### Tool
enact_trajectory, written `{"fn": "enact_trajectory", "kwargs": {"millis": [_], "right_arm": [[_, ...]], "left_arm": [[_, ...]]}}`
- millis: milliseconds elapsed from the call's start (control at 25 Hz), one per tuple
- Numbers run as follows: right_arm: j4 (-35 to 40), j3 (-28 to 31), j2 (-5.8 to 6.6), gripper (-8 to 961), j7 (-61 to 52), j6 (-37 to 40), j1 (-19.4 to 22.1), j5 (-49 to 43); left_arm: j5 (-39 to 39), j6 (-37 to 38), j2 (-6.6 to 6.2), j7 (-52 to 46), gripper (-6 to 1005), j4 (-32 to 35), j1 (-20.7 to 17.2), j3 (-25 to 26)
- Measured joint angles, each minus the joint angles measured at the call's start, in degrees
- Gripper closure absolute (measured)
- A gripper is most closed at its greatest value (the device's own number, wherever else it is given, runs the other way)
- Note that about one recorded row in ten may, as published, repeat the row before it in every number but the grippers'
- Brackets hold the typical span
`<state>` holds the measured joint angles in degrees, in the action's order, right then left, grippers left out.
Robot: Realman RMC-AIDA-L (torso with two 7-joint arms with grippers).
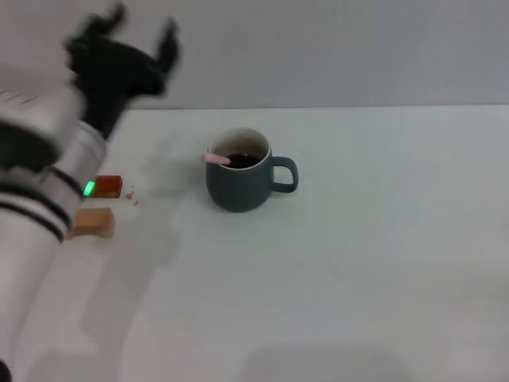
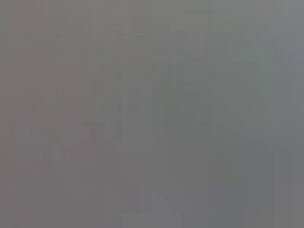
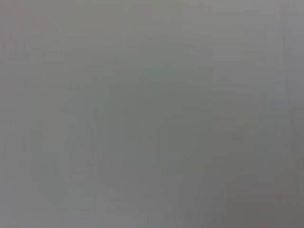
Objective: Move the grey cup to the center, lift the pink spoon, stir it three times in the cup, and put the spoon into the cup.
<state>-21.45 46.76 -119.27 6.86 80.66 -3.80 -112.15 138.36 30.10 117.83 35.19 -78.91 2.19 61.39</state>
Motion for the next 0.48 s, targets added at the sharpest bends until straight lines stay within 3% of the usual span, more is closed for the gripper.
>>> {"fn": "enact_trajectory", "kwargs": {"millis": [40,80,160,200,480], "right_arm": [[0.0,0.0,0.0,954,0.0,0.1,0.0,0.0],[0.0,0.0,0.0,954,0.0,0.2,-0.1,0.0],[-0.1,0.0,0.0,954,0.0,0.4,-0.2,0.0],[-0.1,0.0,0.0,954,0.0,0.5,-0.2,0.0],[-0.2,0.0,0.01,954,0.0,3.3,0.0,0.1]], "left_arm": [[0.0,0.0,0.0,0.0,442,0.0,0.0,0.0],[3.3,15.2,0.04,-7.4,427,5.6,0.1,-1.8],[6.1,26.1,0.11,-15.2,398,11.7,0.8,-1.4],[7.5,33.6,0.14,-21.6,383,17.9,1.7,0.0],[7.4,40.3,0.41,-31.3,383,43.8,6.1,6.8]]}}
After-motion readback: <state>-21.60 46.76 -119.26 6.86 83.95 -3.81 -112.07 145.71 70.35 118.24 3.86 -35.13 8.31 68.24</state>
